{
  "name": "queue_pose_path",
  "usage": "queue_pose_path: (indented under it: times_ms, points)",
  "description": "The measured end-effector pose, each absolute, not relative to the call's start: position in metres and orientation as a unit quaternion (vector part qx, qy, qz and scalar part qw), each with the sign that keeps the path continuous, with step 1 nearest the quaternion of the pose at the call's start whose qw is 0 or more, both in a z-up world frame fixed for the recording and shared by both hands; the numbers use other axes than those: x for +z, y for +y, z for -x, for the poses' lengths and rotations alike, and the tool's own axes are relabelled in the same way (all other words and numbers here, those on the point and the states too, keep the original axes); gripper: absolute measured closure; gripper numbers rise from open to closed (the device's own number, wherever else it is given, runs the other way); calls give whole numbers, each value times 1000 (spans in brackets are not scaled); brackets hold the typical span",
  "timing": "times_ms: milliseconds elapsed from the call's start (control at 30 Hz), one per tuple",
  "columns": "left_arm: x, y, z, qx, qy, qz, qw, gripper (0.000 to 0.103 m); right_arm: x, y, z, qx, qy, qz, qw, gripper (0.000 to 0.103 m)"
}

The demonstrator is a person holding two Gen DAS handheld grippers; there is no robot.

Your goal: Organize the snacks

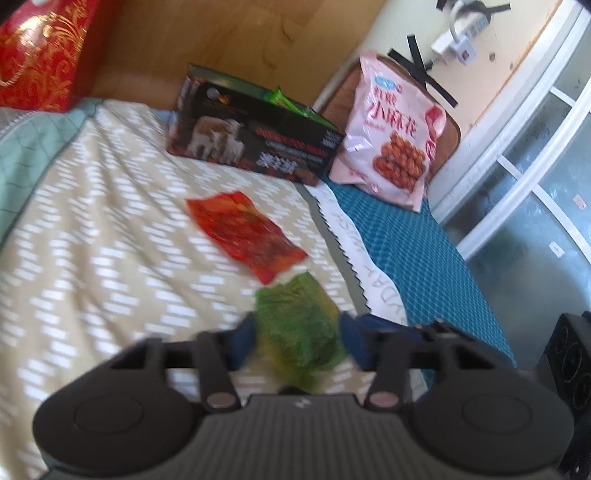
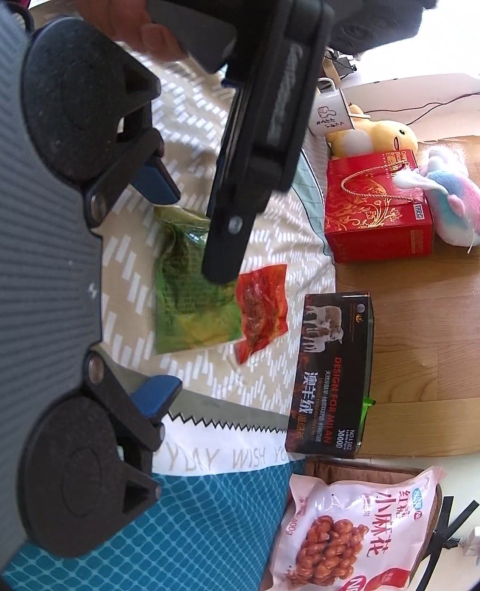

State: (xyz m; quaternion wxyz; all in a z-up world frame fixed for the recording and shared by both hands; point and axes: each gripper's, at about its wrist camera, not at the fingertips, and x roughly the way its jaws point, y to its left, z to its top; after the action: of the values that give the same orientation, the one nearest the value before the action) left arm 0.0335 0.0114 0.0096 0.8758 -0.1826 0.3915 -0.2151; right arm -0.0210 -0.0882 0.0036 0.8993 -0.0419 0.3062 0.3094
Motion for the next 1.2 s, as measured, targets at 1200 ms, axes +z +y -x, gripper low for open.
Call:
queue_pose_path:
  times_ms: [1200]
  points:
    - [89, 12, -215, -208, 313, 205, 904, 75, 63, -79, -170, 287, 220, 15, 932, 42]
